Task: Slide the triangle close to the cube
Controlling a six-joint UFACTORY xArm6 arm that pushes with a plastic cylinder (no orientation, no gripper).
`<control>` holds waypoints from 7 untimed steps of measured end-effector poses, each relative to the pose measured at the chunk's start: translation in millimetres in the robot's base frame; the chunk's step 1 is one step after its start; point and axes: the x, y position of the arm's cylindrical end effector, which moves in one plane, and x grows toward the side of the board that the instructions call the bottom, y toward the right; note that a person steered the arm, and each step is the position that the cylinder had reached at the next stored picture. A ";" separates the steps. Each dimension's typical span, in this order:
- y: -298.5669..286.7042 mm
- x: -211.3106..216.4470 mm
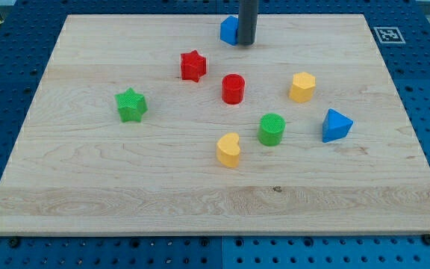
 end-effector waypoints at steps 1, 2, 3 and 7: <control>-0.1 0.0; 0.7 15.8; 14.6 64.2; 66.9 175.2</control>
